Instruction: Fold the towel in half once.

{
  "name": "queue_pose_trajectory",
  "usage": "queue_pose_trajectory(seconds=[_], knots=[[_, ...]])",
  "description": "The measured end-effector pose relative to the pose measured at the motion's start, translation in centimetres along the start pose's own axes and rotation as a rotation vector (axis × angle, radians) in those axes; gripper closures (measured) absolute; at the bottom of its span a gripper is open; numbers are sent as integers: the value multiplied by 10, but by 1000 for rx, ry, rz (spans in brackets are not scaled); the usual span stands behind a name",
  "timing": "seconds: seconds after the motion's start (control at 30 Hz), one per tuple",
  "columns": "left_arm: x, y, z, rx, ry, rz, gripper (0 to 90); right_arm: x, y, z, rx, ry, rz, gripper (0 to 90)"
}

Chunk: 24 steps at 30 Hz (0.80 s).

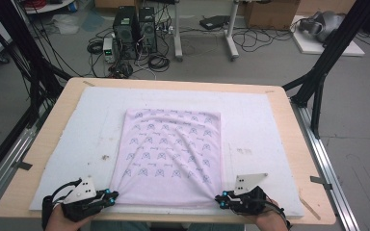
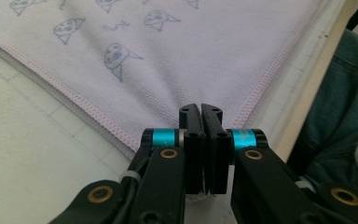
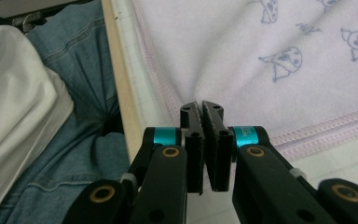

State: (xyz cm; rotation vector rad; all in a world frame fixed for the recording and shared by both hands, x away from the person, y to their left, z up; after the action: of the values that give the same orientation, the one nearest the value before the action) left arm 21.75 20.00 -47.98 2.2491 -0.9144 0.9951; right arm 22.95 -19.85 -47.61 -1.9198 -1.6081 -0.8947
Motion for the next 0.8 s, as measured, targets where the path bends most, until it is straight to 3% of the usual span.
queue_pose_trajectory(seconds=[0.13,0.23,0.4,0.8], knots=[[-3,7,-4,-12,6,4,874,1,-6,-6,7,7,2,876],[0,2,-3,-6,7,-11,810,4,-3,-11,28,53,35,769],[16,-12,-4,25,32,-45,626,14,18,-18,-12,95,73,620],[70,-39,10,46,89,-76,451,42,74,-11,-126,111,129,404]])
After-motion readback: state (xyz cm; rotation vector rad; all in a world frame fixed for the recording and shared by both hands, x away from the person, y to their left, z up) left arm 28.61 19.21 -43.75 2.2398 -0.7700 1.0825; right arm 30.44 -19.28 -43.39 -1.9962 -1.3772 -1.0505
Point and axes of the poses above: each handheld gripper's, and its own axes: z roughly forward along the jaws, x roughly out of its top, y roughly to its right, the point moved 6 cm from there along z, roughly forward along the jaws, and after that the axes turned 11 degrees about -z, right-handed, at the moved point
